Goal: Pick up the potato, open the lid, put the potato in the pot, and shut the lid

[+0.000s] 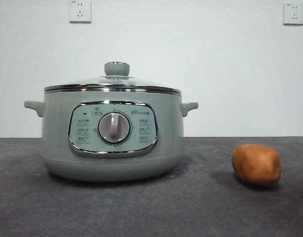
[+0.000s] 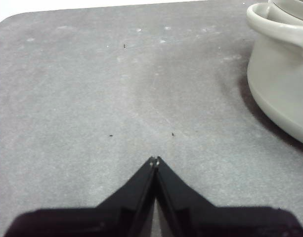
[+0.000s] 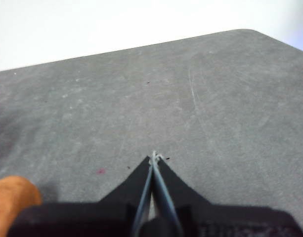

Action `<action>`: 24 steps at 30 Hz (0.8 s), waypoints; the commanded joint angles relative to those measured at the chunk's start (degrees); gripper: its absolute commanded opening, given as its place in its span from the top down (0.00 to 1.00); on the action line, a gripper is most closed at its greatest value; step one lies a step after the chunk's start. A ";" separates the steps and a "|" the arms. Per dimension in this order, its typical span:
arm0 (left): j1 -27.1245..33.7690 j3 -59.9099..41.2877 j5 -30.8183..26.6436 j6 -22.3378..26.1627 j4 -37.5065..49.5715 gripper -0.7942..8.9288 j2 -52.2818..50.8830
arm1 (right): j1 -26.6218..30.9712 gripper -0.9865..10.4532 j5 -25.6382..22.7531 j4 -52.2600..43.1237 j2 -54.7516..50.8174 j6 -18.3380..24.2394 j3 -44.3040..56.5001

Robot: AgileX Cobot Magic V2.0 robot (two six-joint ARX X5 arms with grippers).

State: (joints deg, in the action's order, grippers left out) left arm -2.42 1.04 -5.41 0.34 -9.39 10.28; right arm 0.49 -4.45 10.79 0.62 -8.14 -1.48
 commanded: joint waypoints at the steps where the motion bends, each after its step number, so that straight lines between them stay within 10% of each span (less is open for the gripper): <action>1: 0.13 -0.48 1.55 -2.60 0.44 0.92 -0.02 | 0.00 0.91 0.55 -0.87 -0.09 -4.13 0.57; 24: 0.07 19.52 27.78 -6.16 -3.74 0.83 13.11 | -0.09 0.91 31.01 -0.94 12.26 -11.85 -16.00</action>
State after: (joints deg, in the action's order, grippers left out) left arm -2.42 20.05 21.34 -5.65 -12.97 22.72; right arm 0.45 25.54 9.87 11.97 -19.53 -16.60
